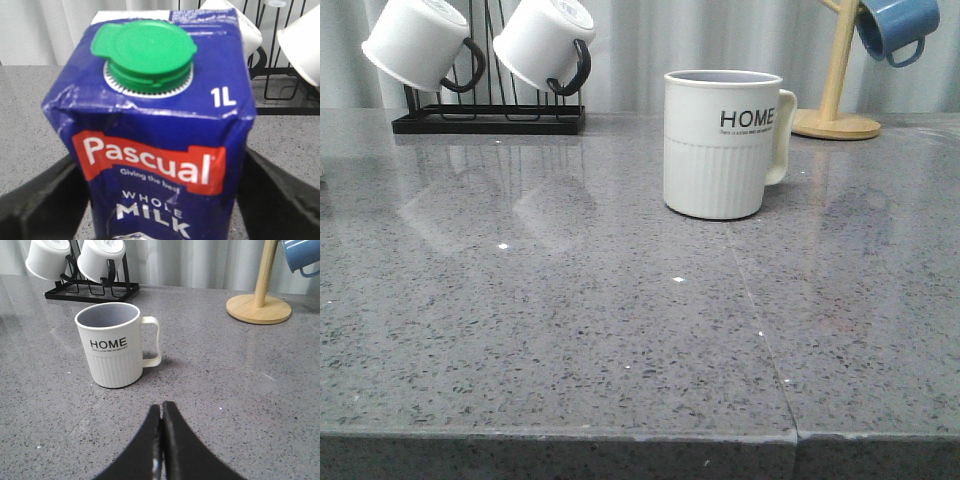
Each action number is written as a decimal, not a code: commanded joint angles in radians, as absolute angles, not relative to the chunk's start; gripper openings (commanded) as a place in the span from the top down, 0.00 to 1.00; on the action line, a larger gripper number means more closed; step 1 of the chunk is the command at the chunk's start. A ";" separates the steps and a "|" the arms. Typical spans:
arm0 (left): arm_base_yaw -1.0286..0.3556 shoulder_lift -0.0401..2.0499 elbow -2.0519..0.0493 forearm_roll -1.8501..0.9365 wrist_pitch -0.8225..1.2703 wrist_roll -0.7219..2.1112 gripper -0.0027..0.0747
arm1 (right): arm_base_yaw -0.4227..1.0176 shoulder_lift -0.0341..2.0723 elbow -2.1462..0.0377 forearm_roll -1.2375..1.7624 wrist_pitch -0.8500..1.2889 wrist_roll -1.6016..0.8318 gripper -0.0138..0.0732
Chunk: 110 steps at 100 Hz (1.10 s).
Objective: Place milk next to cup
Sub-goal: 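Carry the milk carton with the left gripper beside the HOME mug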
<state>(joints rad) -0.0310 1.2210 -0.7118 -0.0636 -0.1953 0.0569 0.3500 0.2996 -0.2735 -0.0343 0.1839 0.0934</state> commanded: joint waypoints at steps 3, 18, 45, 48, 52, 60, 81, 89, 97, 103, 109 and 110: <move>-0.037 1.193 -0.747 -0.072 -0.289 0.049 0.46 | 0.350 0.304 -0.299 -0.043 0.113 0.085 0.92; -0.088 1.149 -0.747 -0.072 -0.287 0.049 0.48 | 0.350 0.304 -0.299 -0.043 0.113 0.085 0.92; -0.297 1.125 -0.761 -0.075 -0.288 0.049 0.48 | 0.350 0.304 -0.299 -0.043 0.113 0.085 0.92; -0.325 1.132 -0.766 -0.080 -0.288 0.049 0.48 | 0.350 0.304 -0.299 -0.043 0.113 0.085 0.92; -0.352 1.143 -0.779 -0.090 -0.288 0.049 0.48 | 0.350 0.304 -0.299 -0.043 0.113 0.085 0.92; -0.406 1.176 -0.807 -0.099 -0.288 0.049 0.48 | 0.350 0.304 -0.299 -0.043 0.113 0.085 0.92; -0.517 1.298 -0.909 -0.099 -0.290 0.049 0.48 | 0.350 0.304 -0.299 -0.043 0.113 0.085 0.92; -0.551 1.343 -0.948 -0.099 -0.290 0.049 0.48 | 0.350 0.304 -0.299 -0.043 0.113 0.085 0.92; -0.583 1.390 -0.980 -0.099 -0.290 0.049 0.48 | 0.350 0.304 -0.299 -0.043 0.113 0.085 0.92; -0.606 1.421 -1.005 -0.099 -0.293 0.049 0.48 | 0.350 0.304 -0.299 -0.043 0.113 0.085 0.92; -0.621 1.452 -1.024 -0.099 -0.294 0.049 0.48 | 0.350 0.304 -0.299 -0.043 0.113 0.085 0.92; -0.622 1.456 -1.028 -0.099 -0.294 0.049 0.48 | 0.350 0.304 -0.299 -0.043 0.113 0.085 0.92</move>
<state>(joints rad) -0.5982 1.4532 -0.9676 -0.0925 -0.2014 0.0562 0.3500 0.2996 -0.2735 -0.0343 0.1839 0.0934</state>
